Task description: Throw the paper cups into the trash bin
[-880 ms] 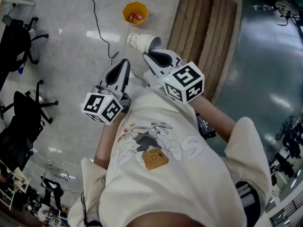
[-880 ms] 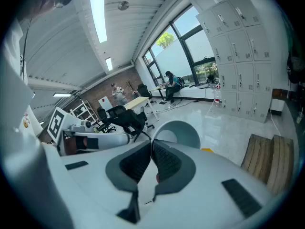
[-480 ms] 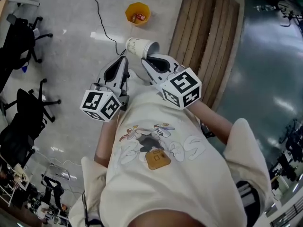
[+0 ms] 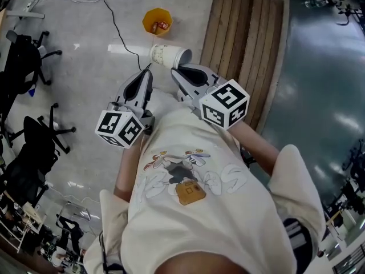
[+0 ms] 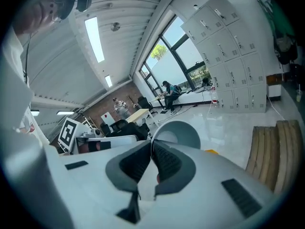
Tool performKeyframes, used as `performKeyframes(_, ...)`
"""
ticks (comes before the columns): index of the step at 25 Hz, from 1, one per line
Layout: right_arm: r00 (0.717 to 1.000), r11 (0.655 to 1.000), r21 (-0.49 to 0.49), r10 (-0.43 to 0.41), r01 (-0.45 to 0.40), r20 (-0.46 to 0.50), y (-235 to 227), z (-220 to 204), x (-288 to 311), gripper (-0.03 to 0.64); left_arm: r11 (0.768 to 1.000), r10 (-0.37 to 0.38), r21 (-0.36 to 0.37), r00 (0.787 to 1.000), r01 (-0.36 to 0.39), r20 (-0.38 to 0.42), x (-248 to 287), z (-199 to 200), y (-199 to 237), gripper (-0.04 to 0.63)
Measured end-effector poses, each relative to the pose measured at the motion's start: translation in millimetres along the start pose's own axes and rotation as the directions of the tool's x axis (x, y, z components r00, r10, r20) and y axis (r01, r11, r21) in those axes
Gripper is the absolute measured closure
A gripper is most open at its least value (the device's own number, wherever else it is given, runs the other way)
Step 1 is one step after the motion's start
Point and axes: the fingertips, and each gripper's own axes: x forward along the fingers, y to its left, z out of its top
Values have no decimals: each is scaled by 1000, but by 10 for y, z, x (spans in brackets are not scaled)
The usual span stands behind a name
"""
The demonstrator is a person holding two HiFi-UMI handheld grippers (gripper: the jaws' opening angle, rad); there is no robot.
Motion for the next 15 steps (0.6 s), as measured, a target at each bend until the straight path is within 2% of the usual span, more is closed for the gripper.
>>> performKeyframes(7, 1000, 997, 83, 1, 0, -16, -568, 97, 52, 591, 995, 51, -81, 999, -50, 4, 329, -26, 45, 589)
performKeyframes(12, 998, 997, 73, -9, 13, -64, -823, 316, 575, 591, 989, 43, -141, 999, -44, -9, 690, 187, 576, 589)
performKeyframes(15, 993, 999, 33, -15, 19, -113, -935, 507, 874, 591, 986, 33, -165, 999, -32, 6, 944, 461, 887, 589)
